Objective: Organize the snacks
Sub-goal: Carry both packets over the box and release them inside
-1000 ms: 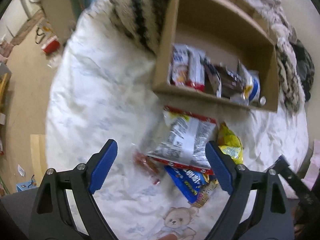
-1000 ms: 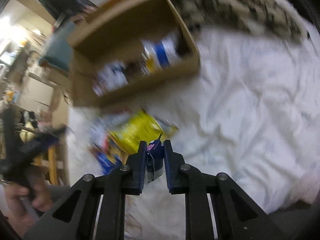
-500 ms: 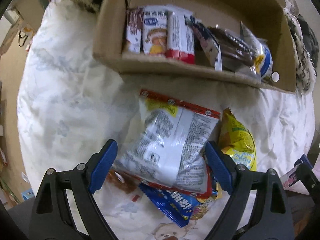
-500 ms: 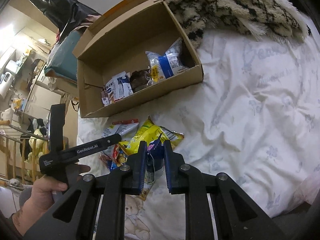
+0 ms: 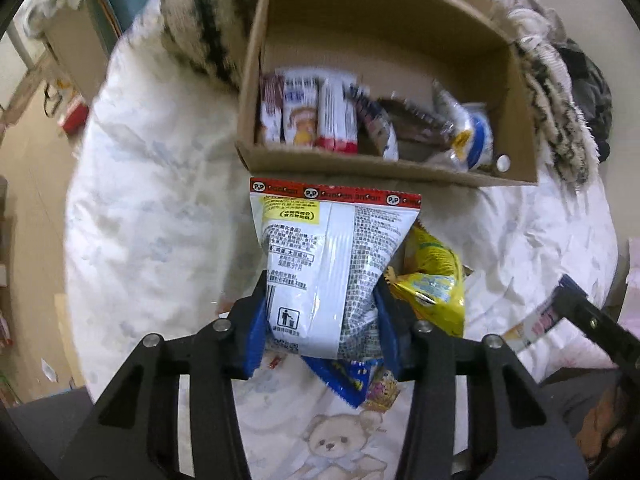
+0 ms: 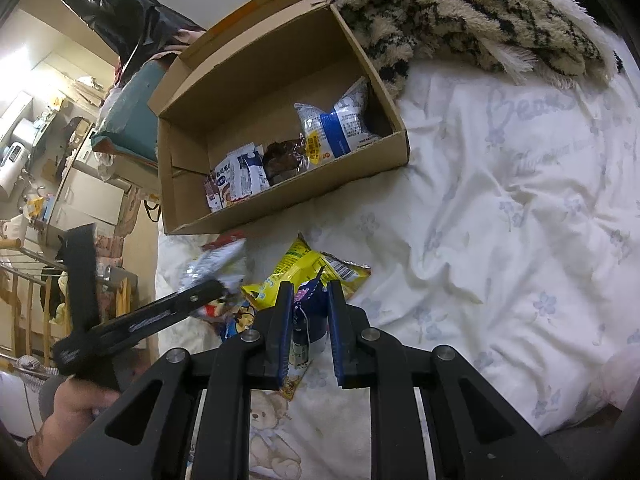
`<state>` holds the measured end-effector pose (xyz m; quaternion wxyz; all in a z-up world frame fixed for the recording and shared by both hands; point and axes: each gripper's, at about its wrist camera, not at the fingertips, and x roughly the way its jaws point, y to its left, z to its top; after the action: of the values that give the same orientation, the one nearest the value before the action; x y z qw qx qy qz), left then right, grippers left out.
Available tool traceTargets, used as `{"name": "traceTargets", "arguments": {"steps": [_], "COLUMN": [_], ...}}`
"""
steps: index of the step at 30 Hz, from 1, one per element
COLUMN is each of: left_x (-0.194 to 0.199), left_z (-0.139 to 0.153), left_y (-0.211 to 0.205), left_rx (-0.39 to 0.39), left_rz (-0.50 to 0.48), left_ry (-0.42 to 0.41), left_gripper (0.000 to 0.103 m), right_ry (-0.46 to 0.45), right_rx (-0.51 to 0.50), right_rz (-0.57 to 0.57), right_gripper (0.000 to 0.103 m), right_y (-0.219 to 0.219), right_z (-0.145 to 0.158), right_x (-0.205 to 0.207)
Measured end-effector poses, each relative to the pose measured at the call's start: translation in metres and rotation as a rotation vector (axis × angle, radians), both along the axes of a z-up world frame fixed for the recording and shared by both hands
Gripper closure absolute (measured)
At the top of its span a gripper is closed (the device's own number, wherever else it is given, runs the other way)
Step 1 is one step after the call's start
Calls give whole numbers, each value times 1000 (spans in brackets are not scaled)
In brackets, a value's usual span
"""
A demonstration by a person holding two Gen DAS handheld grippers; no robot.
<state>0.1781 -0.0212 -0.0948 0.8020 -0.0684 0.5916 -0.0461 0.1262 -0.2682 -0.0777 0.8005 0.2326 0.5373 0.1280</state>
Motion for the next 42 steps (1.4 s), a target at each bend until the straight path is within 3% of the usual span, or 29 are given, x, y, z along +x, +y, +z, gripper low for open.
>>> {"name": "traceTargets", "arguments": {"steps": [7,15,19,29,42], "left_x": [-23,-23,-14,21,61], "left_z": [39,91,106,110,94], "left_y": [20,29,27,10,1], "left_rx": [20,100,118,177,168], "left_rz": [29,68,77,55,24], "left_ry": [-57,-235,-276,-321,-325], "left_gripper": [61,61,60,61,60], "right_ry": [-45,-121,-167,-212,-236], "right_rx": [29,83,95,100,98], "right_rz": [-6,10,16,35,26], "right_gripper": [86,86,86,86,86], "right_y": [-2,-5,-5,-2,-3], "right_z": [14,34,46,58,53], "right_x": [-1,1,12,51,91]}}
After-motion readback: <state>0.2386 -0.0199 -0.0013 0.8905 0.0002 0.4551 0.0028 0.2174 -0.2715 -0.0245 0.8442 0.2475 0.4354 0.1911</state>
